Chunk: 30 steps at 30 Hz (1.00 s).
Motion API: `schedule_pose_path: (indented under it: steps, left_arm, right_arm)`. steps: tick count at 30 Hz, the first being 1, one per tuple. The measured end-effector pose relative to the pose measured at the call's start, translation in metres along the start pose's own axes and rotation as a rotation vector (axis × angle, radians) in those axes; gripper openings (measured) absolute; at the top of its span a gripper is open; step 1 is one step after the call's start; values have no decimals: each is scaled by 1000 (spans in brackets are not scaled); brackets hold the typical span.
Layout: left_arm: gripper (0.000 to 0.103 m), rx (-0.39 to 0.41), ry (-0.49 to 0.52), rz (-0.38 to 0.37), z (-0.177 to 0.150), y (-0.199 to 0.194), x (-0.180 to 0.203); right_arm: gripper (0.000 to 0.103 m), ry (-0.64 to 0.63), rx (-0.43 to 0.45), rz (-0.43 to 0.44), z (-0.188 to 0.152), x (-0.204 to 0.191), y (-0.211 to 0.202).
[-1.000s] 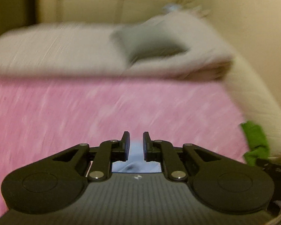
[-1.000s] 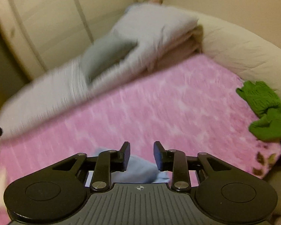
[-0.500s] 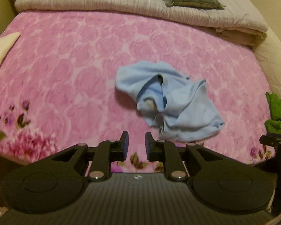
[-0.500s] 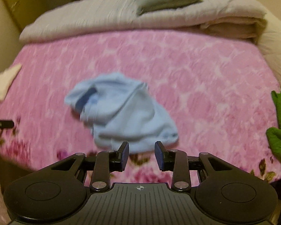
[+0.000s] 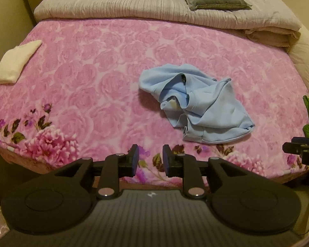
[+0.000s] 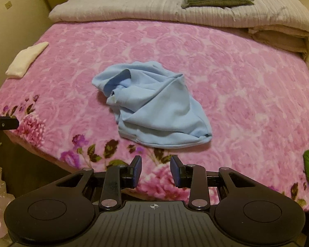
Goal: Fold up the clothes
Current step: 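Move both open grippers toward the crumpled sweatshirt on the bedspread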
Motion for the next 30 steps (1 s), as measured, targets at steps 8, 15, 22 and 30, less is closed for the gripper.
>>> schedule_pose_path:
  steps: [8,15,22,30]
  left_arm:
    - [21,17,43,-25,26,7,-8]
    - [22,6,130,-79,62,33,-29]
    - [23,-31,270,-136,105,58,-56]
    - [25,-65,391,-193,126,84,-77]
  right_arm:
    - [34,22,18,-11,22,-5,3]
    - [34,98,37,-45,49,-11,12]
    - [35,241,22,-114,73,-24,24]
    - [34,336,-1,-164,83,-57,40]
Point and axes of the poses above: each gripper's, at about its wrist camera, not at the fingertips, and y roughly the way its jaws point, x to its right, z to its top, the point moved 5 cm from there along y, roughly the way its jaws point, and after that the axes turned 2 degrees about -x, right-handed, at the moved point
